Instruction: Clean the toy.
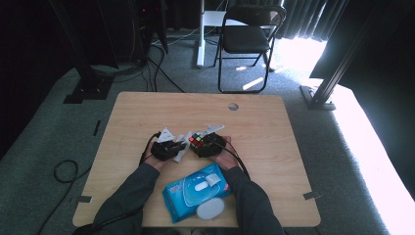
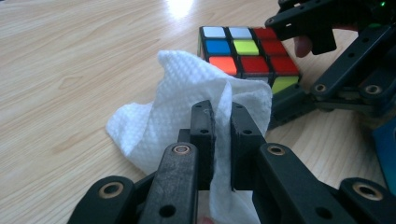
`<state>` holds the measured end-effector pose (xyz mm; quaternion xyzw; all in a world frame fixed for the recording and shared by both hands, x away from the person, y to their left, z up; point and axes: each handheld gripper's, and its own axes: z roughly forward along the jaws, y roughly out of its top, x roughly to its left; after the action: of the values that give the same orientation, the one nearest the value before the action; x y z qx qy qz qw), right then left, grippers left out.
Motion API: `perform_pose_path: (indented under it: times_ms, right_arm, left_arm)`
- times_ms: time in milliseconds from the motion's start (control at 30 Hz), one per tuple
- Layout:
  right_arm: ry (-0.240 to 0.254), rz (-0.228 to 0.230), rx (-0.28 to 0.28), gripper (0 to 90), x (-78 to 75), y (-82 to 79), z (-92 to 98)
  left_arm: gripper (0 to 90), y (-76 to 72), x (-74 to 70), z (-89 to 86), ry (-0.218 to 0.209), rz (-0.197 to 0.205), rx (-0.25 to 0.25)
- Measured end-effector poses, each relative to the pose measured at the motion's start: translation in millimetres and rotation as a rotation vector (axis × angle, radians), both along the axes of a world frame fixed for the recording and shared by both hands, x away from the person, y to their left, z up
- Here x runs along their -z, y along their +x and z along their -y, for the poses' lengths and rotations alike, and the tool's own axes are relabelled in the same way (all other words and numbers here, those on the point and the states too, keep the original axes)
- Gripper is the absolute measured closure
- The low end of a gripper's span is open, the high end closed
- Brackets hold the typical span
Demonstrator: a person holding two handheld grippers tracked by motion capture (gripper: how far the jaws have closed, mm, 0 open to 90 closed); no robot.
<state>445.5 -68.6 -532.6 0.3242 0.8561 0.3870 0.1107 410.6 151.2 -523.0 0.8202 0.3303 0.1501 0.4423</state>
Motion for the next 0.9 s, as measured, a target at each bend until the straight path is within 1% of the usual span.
perform_pose_path:
  times_ms: [67,133,267,400,500,533,567,600,633,700,733,767,800,867,900]
  right_arm:
    - [0.029,0.004,0.008,24.6,-3.3,-0.7,2.4]
    - [0.041,0.018,-0.003,23.2,-7.1,-2.2,4.7]
    - [0.066,0.05,-0.022,23.2,-16.1,-6.2,9.6]
    - [0.12,0.087,-0.016,24.9,-26.3,-7.2,17.5]
    - [0.156,0.103,0.014,30.9,-32.6,-5.3,23.5]
    - [0.168,0.109,0.022,34.7,-34.2,-4.5,25.3]
    - [0.172,0.11,0.032,38.7,-35.4,-3.6,26.5]
    - [0.159,0.115,0.049,42.1,-36.1,-2.6,26.8]
    - [0.159,0.115,0.049,42.1,-36.1,-2.6,26.8]
    - [0.135,0.095,0.082,49.1,-34.5,1.1,26.3]
    - [0.135,0.095,0.082,49.1,-34.5,1.1,26.3]
    - [0.132,0.086,0.092,50.8,-33.2,2.3,26.0]
    - [0.133,0.071,0.111,52.9,-30.9,3.9,25.5]
    - [0.135,0.062,0.113,53.5,-29.8,4.5,25.3]
    - [0.148,0.045,0.119,54.5,-28.8,5.1,24.7]
  left_arm:
    - [82.7,0.3,0.3,2.5,0.007,-0.001,0.001]
    - [82.7,1.1,0.5,3.8,0.013,-0.002,0.001]
    - [82.7,3.1,1.0,4.4,0.014,-0.008,-0.013]
    - [82.5,4.4,0.7,5.5,0.017,-0.008,-0.017]
    - [82.2,5.2,0.3,6.1,0.019,-0.01,-0.019]
    - [82.1,5.6,0.2,6.3,0.018,-0.011,-0.02]
    - [82.0,5.9,0.2,6.5,0.02,-0.012,-0.02]
    - [82.0,6.3,0.2,6.8,0.019,-0.012,-0.022]
    - [81.9,6.3,0.2,6.8,0.019,-0.012,-0.022]
    - [81.9,7.1,0.1,7.3,0.018,-0.011,-0.026]
    - [81.9,7.1,0.1,7.3,0.018,-0.011,-0.026]
    - [81.9,7.3,0.1,7.4,0.02,-0.011,-0.027]
    - [81.8,7.4,0.1,7.4,0.02,-0.011,-0.028]
    - [81.8,7.3,0.2,7.4,0.02,-0.011,-0.027]
    - [81.7,7.3,0.3,7.4,0.019,-0.011,-0.028]
